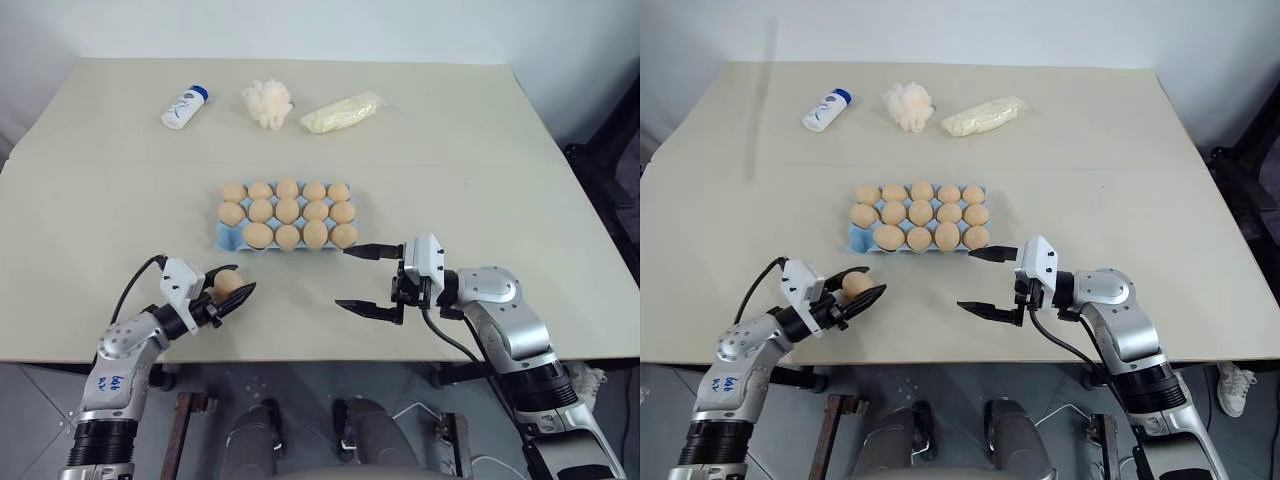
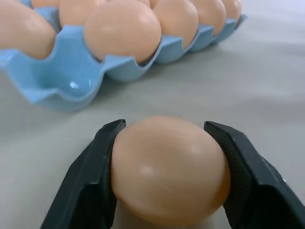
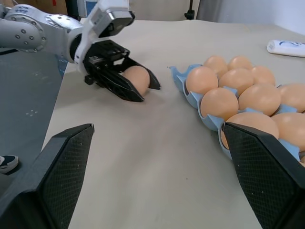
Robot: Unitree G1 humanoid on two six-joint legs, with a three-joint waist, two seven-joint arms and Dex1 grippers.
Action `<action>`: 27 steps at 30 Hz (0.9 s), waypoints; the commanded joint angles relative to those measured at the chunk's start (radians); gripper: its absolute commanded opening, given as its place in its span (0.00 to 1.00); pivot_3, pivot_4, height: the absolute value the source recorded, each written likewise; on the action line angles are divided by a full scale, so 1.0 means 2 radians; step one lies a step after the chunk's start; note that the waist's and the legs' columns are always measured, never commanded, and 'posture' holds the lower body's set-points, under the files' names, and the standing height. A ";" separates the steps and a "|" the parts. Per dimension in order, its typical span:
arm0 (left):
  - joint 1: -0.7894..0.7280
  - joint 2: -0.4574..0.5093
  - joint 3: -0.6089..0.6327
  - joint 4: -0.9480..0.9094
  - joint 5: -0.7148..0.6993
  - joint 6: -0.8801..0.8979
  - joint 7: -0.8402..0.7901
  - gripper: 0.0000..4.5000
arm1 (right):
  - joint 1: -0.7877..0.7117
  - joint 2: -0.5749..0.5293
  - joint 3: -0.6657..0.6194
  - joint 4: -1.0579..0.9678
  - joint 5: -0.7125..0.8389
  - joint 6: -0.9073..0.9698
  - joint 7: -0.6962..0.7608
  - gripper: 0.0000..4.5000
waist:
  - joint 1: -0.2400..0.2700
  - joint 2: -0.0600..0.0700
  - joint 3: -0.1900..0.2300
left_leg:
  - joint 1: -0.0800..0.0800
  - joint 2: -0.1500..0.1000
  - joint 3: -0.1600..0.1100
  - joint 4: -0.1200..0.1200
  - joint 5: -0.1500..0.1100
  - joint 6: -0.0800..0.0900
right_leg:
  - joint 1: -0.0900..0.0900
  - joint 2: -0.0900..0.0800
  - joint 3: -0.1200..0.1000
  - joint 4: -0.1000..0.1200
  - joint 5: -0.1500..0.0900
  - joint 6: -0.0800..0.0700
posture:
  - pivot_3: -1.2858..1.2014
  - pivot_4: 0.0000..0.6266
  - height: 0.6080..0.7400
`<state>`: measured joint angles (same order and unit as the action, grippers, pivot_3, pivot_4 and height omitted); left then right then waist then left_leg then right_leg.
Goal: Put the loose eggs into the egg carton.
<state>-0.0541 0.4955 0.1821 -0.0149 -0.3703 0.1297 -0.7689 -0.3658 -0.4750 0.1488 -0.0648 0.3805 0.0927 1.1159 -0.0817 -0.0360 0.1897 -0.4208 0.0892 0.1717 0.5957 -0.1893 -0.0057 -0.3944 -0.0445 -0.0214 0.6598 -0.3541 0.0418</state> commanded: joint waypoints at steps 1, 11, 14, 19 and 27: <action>-0.016 0.010 0.025 -0.040 -0.033 0.003 -0.005 0.54 | 0.001 -0.001 -0.007 -0.016 0.002 -0.007 -0.003 1.00 | 0.001 0.000 0.000 | 0.000 0.000 0.000 0.000 0.000 0.000 | 0.000 0.000 0.000 0.000 0.000 0.000 | 0.52 0.24 1.00; -0.150 0.011 0.003 0.067 0.011 -0.023 0.009 0.54 | 0.005 0.001 -0.004 -0.016 -0.004 -0.007 -0.010 1.00 | 0.012 0.000 0.000 | 0.000 0.000 0.000 0.000 0.000 0.000 | 0.000 0.000 0.000 0.000 0.000 0.000 | 0.52 0.24 1.00; -0.178 0.011 -0.003 0.113 0.019 -0.038 -0.004 0.54 | 0.008 0.000 -0.005 -0.020 -0.005 -0.007 -0.014 1.00 | 0.012 0.000 0.000 | 0.000 0.000 0.000 0.000 0.001 0.001 | 0.000 0.000 0.000 0.000 0.000 0.000 | 0.52 0.24 1.00; -0.208 0.013 -0.011 0.165 0.024 -0.051 -0.032 0.61 | 0.018 -0.001 -0.012 -0.041 -0.002 0.000 -0.030 1.00 | 0.013 0.000 0.000 | 0.000 0.000 0.000 0.000 0.001 0.002 | 0.000 0.001 0.000 0.000 0.000 0.000 | 0.52 0.24 1.00; -0.245 0.006 -0.026 0.224 0.038 -0.078 -0.053 1.00 | 0.035 -0.002 -0.011 -0.070 0.003 0.013 -0.043 1.00 | 0.013 0.000 0.000 | 0.000 0.000 0.000 0.001 0.001 0.001 | 0.000 0.001 0.000 0.000 0.000 0.000 | 0.52 0.24 1.00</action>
<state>-0.5340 0.5069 0.1335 0.4411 -0.3042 -0.0043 -0.8706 -0.2985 -0.4756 0.1460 -0.1571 0.3657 0.1166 1.0371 -0.0549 -0.0362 0.1896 -0.4214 0.0891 0.1726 0.5968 -0.1881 -0.0039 -0.3944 -0.0434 -0.0211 0.6598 -0.3536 0.0427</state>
